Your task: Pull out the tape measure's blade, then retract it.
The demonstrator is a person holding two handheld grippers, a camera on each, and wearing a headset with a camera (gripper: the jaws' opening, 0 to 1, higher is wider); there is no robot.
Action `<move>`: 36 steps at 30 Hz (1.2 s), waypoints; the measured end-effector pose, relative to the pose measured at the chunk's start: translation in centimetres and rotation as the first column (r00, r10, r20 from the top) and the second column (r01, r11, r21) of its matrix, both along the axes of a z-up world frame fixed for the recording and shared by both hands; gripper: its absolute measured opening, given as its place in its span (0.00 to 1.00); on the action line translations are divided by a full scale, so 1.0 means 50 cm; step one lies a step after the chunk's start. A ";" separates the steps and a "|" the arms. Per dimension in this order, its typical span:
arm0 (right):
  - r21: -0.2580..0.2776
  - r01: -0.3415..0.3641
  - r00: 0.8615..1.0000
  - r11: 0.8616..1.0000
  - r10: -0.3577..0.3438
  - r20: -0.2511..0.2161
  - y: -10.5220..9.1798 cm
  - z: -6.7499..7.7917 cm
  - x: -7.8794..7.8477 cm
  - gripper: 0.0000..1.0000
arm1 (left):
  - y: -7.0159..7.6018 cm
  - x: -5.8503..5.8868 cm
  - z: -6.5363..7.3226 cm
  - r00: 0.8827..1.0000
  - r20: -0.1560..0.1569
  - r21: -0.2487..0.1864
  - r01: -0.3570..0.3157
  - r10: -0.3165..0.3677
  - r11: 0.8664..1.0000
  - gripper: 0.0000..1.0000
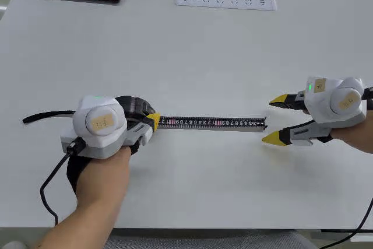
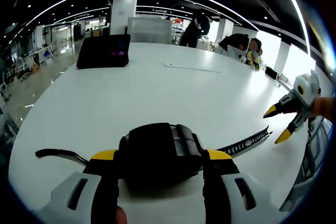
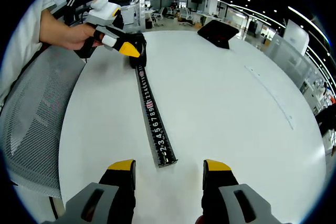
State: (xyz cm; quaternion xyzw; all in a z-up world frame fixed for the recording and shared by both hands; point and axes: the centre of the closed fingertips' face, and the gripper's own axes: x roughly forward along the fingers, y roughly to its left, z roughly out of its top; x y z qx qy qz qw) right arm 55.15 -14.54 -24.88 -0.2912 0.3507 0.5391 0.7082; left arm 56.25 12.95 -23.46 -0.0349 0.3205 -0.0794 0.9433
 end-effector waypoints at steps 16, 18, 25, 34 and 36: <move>-0.078 -0.128 0.992 0.989 0.128 -0.015 0.006 -0.022 -0.002 0.28 | 0.001 0.003 -0.003 1.000 0.000 -0.016 0.008 -0.008 1.000 0.61; -0.087 -0.139 0.990 0.987 0.138 -0.015 0.005 -0.024 -0.001 0.26 | 0.001 0.003 -0.003 1.000 -0.002 -0.016 0.009 -0.009 1.000 0.61; -0.106 -0.174 0.985 0.979 0.171 -0.038 0.007 -0.031 -0.006 0.20 | 0.001 0.002 -0.004 1.000 -0.003 -0.020 0.009 -0.009 1.000 0.61; -0.113 -0.199 0.980 0.973 0.194 -0.053 0.010 -0.033 -0.005 0.15 | 0.000 0.001 -0.005 1.000 -0.005 -0.028 0.003 -0.003 1.000 0.61; -0.116 -0.204 0.979 0.972 0.199 -0.053 0.010 -0.033 -0.004 0.13 | 0.000 0.001 -0.005 1.000 -0.007 -0.031 0.001 -0.002 1.000 0.61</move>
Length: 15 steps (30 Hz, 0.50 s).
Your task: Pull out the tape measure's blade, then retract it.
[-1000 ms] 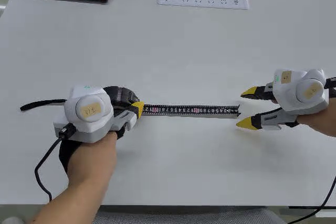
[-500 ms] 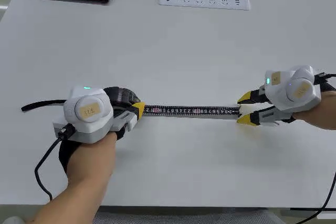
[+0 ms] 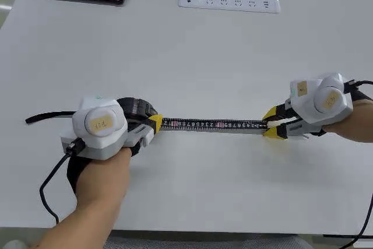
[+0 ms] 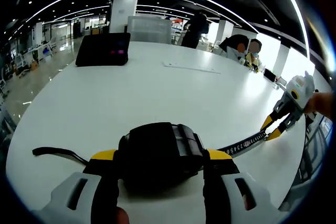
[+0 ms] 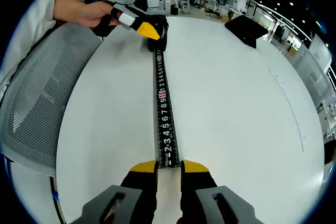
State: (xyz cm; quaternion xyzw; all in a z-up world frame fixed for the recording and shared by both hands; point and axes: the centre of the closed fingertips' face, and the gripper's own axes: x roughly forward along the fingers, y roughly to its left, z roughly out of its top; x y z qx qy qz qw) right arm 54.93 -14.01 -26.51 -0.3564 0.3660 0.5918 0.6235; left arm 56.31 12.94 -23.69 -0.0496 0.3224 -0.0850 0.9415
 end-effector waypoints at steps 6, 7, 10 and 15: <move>-0.007 -0.009 1.000 1.000 0.009 0.004 0.000 0.000 0.000 0.12 | 0.001 0.002 -0.003 1.000 -0.003 -0.012 -0.010 0.010 1.000 0.62; -0.008 -0.008 1.000 1.000 0.008 0.005 0.000 0.000 0.000 0.12 | 0.001 0.002 -0.003 1.000 -0.005 -0.013 -0.011 0.010 1.000 0.62; -0.013 -0.006 1.000 1.000 0.006 0.006 0.001 0.000 0.000 0.12 | 0.001 0.002 -0.002 1.000 -0.003 -0.014 -0.011 0.011 1.000 0.62; -0.016 -0.006 1.000 1.000 0.006 0.006 0.000 0.000 0.000 0.12 | 0.000 0.001 -0.001 1.000 0.003 -0.018 -0.011 0.011 1.000 0.62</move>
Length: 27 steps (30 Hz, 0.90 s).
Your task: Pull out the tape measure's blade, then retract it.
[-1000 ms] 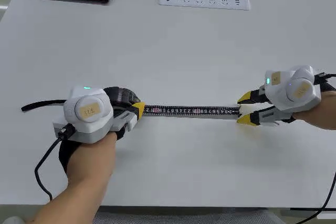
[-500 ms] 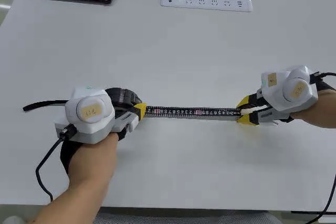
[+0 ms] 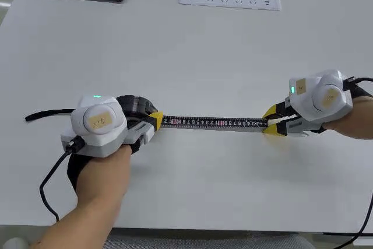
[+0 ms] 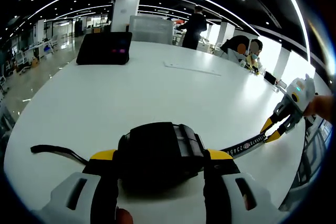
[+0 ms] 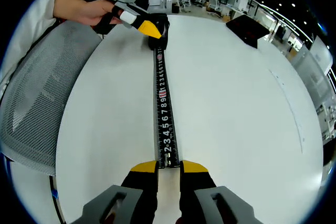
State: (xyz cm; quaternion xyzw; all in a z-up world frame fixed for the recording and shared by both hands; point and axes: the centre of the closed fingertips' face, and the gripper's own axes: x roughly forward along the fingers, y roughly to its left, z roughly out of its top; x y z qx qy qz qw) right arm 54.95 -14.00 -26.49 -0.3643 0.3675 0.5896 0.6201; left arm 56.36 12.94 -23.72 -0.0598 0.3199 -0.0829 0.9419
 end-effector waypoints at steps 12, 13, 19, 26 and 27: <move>-0.006 0.004 1.000 1.000 -0.004 -0.002 -0.001 0.000 0.000 0.12 | -0.003 -0.002 0.003 1.000 -0.010 -0.010 0.003 -0.004 1.000 0.62; -0.007 0.004 1.000 1.000 -0.004 -0.003 -0.001 0.000 0.001 0.12 | -0.003 -0.001 0.004 1.000 -0.010 -0.011 0.004 -0.004 1.000 0.62; -0.016 0.002 1.000 1.000 -0.002 0.004 -0.001 0.000 0.001 0.11 | -0.001 -0.001 0.003 1.000 -0.014 -0.003 0.009 -0.009 1.000 0.61; -0.017 0.000 1.000 1.000 0.000 0.002 -0.001 0.000 0.001 0.11 | -0.001 -0.001 0.003 1.000 -0.011 0.003 0.017 -0.017 1.000 0.60; -0.018 0.000 1.000 1.000 0.000 0.002 -0.001 0.001 0.001 0.11 | -0.001 -0.001 0.003 1.000 -0.012 0.003 0.018 -0.018 1.000 0.59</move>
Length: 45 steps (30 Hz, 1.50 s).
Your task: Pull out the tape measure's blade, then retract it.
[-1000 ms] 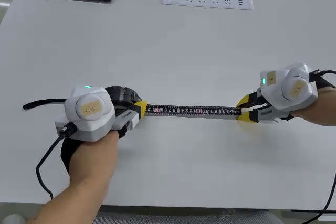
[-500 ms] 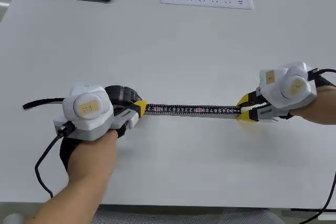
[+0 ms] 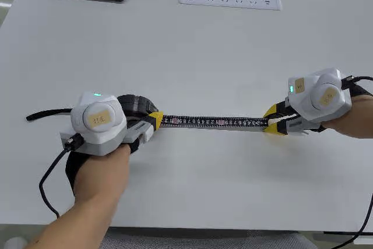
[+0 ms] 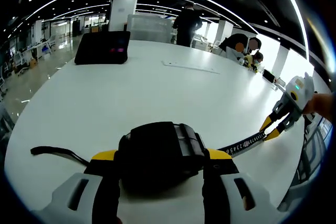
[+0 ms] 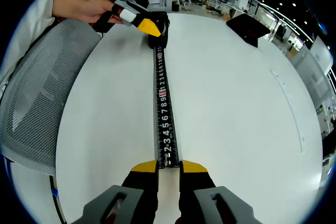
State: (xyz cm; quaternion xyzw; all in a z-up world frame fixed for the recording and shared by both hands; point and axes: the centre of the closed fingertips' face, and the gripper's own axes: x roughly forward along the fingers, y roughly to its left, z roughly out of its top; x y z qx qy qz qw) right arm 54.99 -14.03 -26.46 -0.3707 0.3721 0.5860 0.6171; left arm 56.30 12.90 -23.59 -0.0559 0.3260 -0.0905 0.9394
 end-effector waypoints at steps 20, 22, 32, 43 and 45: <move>0.027 -0.017 1.000 0.999 0.017 0.010 0.032 0.019 0.000 0.11 | 0.003 -0.002 -0.002 1.000 -0.025 -0.022 0.001 -0.002 1.000 0.58; 0.023 -0.023 1.000 0.999 0.023 0.012 0.035 0.016 0.002 0.11 | 0.003 -0.002 -0.002 1.000 -0.026 -0.027 0.002 -0.002 1.000 0.58; 0.035 -0.034 0.999 0.999 0.033 0.009 0.057 0.016 0.005 0.10 | 0.006 -0.002 -0.003 1.000 -0.029 -0.041 -0.002 0.000 0.999 0.58; 0.048 -0.042 0.999 0.998 0.041 0.007 0.084 0.017 0.012 0.10 | 0.006 -0.002 -0.002 1.000 -0.029 -0.064 -0.005 0.004 0.998 0.58; 0.052 -0.042 0.999 0.998 0.041 0.009 0.088 0.017 0.012 0.10 | 0.006 -0.002 -0.002 1.000 -0.029 -0.067 -0.006 0.004 0.998 0.58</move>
